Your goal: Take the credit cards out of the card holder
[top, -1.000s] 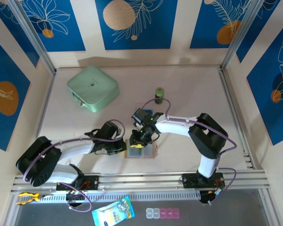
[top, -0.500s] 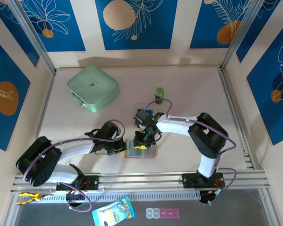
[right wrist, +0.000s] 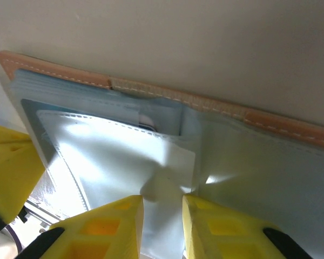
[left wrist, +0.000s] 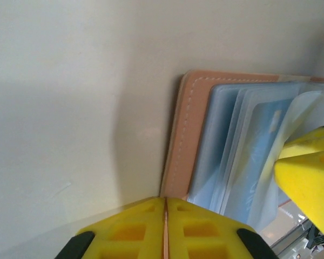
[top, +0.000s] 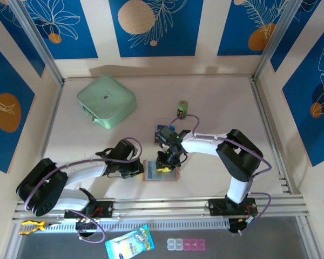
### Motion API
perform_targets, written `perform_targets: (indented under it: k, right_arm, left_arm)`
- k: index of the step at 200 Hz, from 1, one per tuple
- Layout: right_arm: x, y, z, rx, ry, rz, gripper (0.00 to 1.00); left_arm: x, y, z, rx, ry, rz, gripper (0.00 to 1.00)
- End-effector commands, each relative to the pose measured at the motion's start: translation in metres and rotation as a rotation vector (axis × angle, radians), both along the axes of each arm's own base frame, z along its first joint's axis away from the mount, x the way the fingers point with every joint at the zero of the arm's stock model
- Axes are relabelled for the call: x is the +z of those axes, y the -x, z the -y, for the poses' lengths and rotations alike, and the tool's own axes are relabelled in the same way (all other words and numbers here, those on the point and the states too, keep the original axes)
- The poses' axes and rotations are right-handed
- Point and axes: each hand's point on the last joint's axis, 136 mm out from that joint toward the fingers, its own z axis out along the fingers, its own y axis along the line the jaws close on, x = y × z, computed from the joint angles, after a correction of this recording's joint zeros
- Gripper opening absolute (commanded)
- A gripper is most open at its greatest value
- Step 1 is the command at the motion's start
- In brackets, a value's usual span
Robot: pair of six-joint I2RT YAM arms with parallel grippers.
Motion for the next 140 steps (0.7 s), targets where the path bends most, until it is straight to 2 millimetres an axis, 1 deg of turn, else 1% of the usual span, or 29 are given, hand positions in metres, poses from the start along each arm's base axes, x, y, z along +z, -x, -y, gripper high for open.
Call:
perform_targets:
  k: [1,35,62,95,127,140]
  right_arm:
    - [-0.001,0.003,0.008,0.001,0.004,-0.006,0.26]
    - [-0.003,0.003,0.007,-0.003,-0.015,-0.012,0.25]
    - [-0.005,0.002,0.008,-0.013,-0.040,-0.018,0.25]
    - [-0.006,0.001,0.009,-0.022,-0.066,-0.020,0.24]
    - [-0.007,0.001,0.010,-0.028,-0.081,-0.024,0.24]
    - [-0.008,0.001,0.010,-0.029,-0.085,-0.025,0.24]
  left_arm:
    - [0.017,-0.006,-0.001,0.007,-0.005,0.030,0.10]
    - [0.039,-0.013,0.016,-0.004,0.074,0.058,0.14]
    - [0.046,-0.014,0.030,-0.016,0.105,0.064,0.18]
    - [0.042,-0.014,0.040,-0.033,0.099,0.051,0.23]
    - [0.036,-0.013,0.049,-0.044,0.097,0.034,0.24]
    - [0.030,-0.012,0.049,-0.043,0.078,0.019,0.24]
